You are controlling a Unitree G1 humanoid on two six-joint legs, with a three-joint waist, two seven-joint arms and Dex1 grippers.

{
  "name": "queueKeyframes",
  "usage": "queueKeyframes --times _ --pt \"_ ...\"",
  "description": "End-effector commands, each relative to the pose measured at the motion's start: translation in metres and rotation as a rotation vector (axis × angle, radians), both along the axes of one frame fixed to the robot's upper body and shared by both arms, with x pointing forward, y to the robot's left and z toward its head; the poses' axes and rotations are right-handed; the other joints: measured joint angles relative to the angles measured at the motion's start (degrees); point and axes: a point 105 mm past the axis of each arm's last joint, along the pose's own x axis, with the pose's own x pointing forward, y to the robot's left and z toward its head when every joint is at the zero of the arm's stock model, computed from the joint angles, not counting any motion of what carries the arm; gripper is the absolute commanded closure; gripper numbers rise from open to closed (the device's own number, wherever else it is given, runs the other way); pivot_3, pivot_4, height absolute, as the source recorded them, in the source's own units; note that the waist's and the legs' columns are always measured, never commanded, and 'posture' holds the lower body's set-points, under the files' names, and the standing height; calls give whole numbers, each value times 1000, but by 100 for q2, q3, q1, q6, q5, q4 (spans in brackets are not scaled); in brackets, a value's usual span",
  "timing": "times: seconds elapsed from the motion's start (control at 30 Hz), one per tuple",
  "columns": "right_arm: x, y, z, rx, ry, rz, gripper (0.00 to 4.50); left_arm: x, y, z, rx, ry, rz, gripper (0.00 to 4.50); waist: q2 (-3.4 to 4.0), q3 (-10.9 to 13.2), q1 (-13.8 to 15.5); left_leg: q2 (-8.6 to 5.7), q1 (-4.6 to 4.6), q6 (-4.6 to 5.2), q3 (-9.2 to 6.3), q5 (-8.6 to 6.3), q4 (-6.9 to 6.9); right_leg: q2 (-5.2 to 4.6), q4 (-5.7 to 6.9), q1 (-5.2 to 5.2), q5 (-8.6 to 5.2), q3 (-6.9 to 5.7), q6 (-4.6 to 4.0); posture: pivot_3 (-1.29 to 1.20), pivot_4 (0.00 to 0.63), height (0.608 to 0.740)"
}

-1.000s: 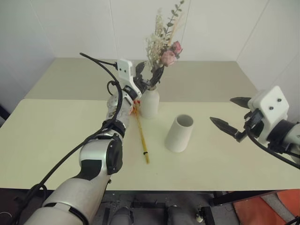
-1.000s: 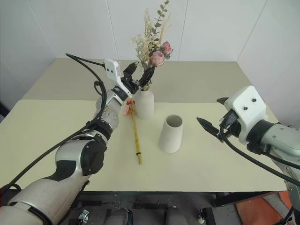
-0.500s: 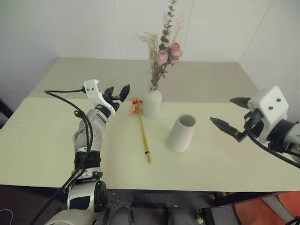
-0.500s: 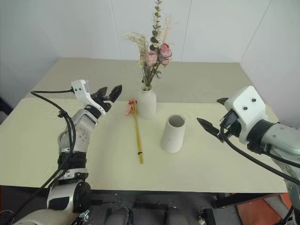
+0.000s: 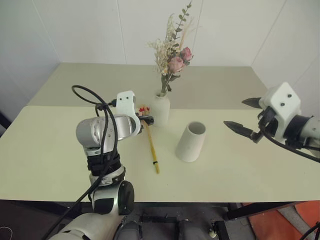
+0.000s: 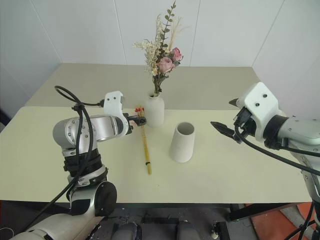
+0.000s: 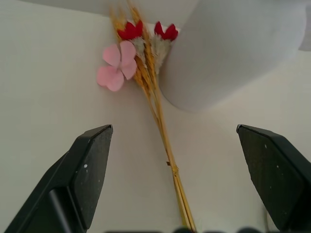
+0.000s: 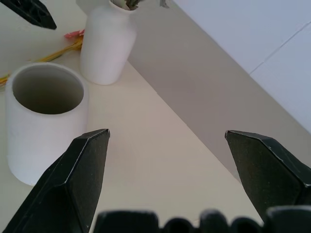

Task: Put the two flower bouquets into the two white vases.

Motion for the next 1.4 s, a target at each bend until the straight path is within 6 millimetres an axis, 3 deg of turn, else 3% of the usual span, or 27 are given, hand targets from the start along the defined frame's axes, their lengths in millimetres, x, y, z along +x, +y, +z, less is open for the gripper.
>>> queueKeyframes --times 0.03,0.27,0.7,0.8,1.17,1.3,1.4 --pt "-7 -1 17 -34 -44 29 15 2 -14 -3 -11 45 -26 32 -1 0 5 -2 -1 0 1 0 0 -1 0 0 0 0 0 0 150 740" --pt "-15 -12 19 -88 -4 29 15 0 -26 -29 9 165 -17 32 -1 1 6 -2 -12 0 2 0 -3 -2 -7 -9 0 1 0 0 150 740" --pt "-15 -14 18 -71 -11 -13 15 5 -54 -36 -35 229 -136 32 -1 1 10 -4 -17 -1 4 -1 -4 -3 -4 -17 0 3 0 0 150 740" --pt "-15 -15 19 -64 -18 -23 15 6 -54 -41 -19 260 -124 650 -1 1 10 -4 -14 -1 5 0 -4 -3 -2 -16 0 4 0 0 150 740" --pt "-12 -18 16 -50 -27 -52 15 11 -61 -54 -39 316 -134 4300 -1 0 60 -7 -13 -1 6 0 -4 -5 -3 -15 0 5 1 0 150 740" --pt "-11 -19 17 -50 -31 -59 15 20 -53 -48 57 235 -69 4469 -1 1 66 -7 -13 -1 6 0 -4 -5 -4 -14 0 5 1 0 150 740" --pt "-11 -19 17 -50 -34 -60 15 33 -33 -35 85 112 85 4469 -2 1 54 -5 -15 -1 6 0 -5 -5 -4 -17 0 5 1 0 150 740"
